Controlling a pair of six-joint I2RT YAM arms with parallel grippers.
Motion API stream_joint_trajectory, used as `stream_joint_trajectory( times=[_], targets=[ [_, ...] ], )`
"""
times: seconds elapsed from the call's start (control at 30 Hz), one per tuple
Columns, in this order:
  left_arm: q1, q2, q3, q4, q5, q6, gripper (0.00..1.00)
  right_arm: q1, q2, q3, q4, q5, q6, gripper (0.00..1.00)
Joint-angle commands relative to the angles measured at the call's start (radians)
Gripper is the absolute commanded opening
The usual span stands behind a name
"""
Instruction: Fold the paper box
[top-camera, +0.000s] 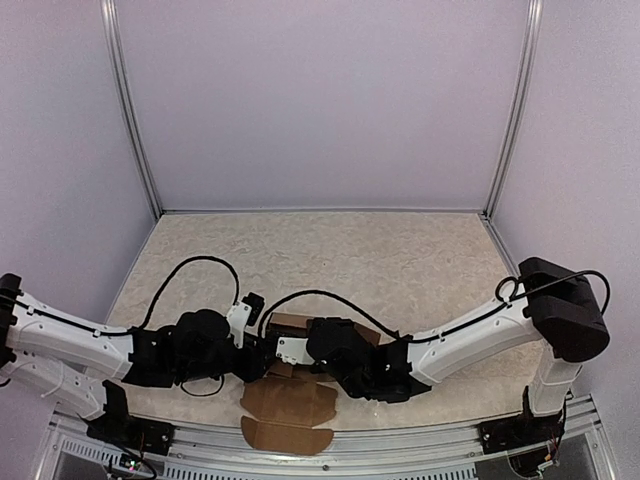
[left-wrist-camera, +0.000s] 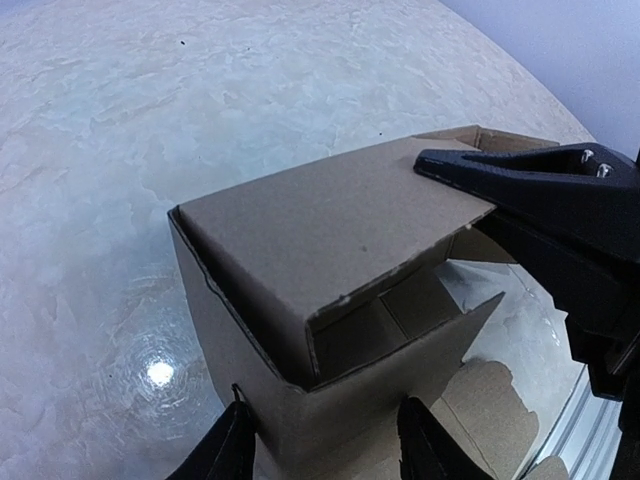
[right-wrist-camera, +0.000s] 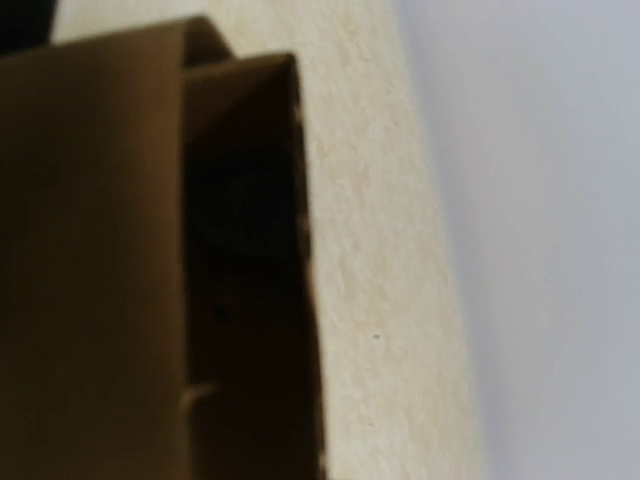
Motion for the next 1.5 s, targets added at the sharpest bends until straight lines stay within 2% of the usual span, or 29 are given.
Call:
stream_joint_trajectory(
  times=[0.0,0.67,1.1,1.23,1.47],
  targets=[
    [-0.024,-0.018,0.000,-0.038,-0.038,-0.041,0.48,0.034,0.059,-0.021,0.137,0.100,-0.056,0.00],
    [-0.084,0.026,-0.042,-0.034,-0.148,-0.123,0.47,0.128,0.202,-0.079,0.424,0.275,-0.232,0.00],
    [-0.130,0.008,-0.075,-0.018,-0.173,-0.177,0.46,0.162,0.272,-0.094,0.526,0.338,-0.351,0.00],
    [-0.144,-0.005,-0.082,-0.025,-0.179,-0.186,0.46,0.175,0.303,-0.105,0.625,0.366,-0.437,0.00],
    [-0.172,-0.048,-0.089,-0.060,-0.190,-0.197,0.50,0.190,0.329,-0.101,0.688,0.384,-0.502,0.00]
  ],
)
